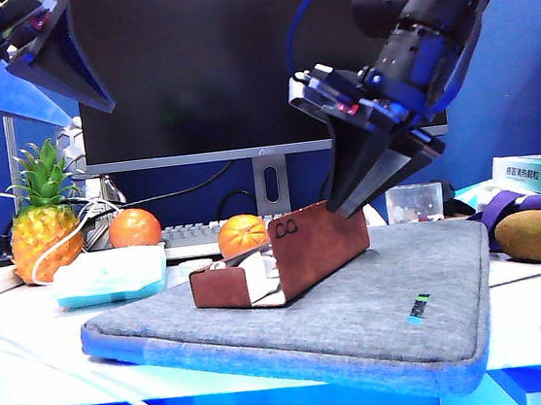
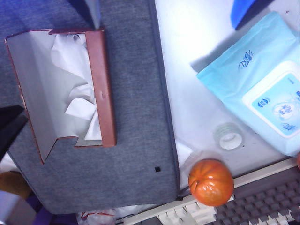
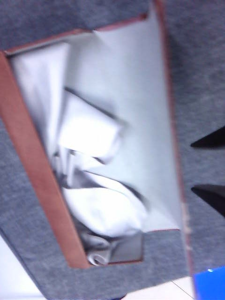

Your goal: Close the glasses case.

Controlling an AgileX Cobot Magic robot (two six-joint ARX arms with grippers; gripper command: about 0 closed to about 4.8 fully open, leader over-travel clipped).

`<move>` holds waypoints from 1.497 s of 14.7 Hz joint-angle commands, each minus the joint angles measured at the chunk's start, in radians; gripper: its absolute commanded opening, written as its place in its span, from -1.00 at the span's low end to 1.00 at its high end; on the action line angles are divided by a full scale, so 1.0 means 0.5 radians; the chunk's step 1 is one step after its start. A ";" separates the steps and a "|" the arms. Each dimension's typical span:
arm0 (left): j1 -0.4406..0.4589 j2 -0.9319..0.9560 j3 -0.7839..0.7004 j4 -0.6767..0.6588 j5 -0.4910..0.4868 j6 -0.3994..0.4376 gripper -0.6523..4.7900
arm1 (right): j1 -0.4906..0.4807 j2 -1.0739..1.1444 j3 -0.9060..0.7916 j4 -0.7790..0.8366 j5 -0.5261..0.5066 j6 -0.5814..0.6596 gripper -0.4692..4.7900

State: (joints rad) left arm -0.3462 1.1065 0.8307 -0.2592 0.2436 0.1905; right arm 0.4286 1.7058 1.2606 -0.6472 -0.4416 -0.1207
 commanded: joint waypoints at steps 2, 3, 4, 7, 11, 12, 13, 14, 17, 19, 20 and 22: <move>-0.002 -0.005 0.008 0.013 0.008 0.009 0.61 | 0.036 0.067 0.005 0.295 -0.086 0.127 -0.41; -0.001 -0.005 0.008 0.013 0.008 0.009 0.61 | 0.066 0.098 0.006 0.385 -0.101 0.163 -0.41; 0.002 -0.005 0.008 0.014 0.008 0.010 0.60 | 0.080 0.134 0.007 0.468 -0.122 0.218 -0.41; 0.007 -0.005 0.008 0.014 0.008 0.036 0.61 | 0.216 0.223 0.008 0.721 -0.156 0.310 -0.41; 0.011 -0.096 0.100 0.012 -0.531 0.296 0.61 | 0.154 0.160 0.150 1.328 -0.027 0.417 -0.36; 0.028 -0.253 0.123 0.037 -0.581 0.289 0.61 | 0.087 0.070 0.285 1.348 0.035 0.421 -0.36; 0.068 -0.401 0.122 0.076 -0.530 0.249 0.61 | 0.046 -0.015 0.334 1.364 0.075 0.397 -0.36; 0.115 -0.535 0.121 0.114 -0.532 0.193 0.61 | 0.008 -0.133 0.344 1.392 0.127 0.353 -0.35; 0.468 -0.924 0.063 0.131 -0.520 0.066 0.61 | -0.090 -0.676 0.262 1.305 0.204 0.202 -0.15; 0.640 -1.165 -0.067 0.168 -0.377 0.047 0.61 | -0.090 -1.035 0.105 1.304 0.340 0.125 -0.13; 0.699 -1.280 -0.116 0.169 -0.314 0.002 0.61 | -0.090 -1.231 -0.008 1.302 0.444 0.106 -0.13; 0.710 -1.472 -0.162 0.161 -0.298 -0.002 0.61 | -0.090 -1.640 -0.320 1.305 0.620 0.059 -0.13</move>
State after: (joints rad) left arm 0.0078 0.3862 0.7525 -0.1852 0.0872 0.1959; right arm 0.3813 0.9318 1.1439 0.0158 -0.1677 -0.0807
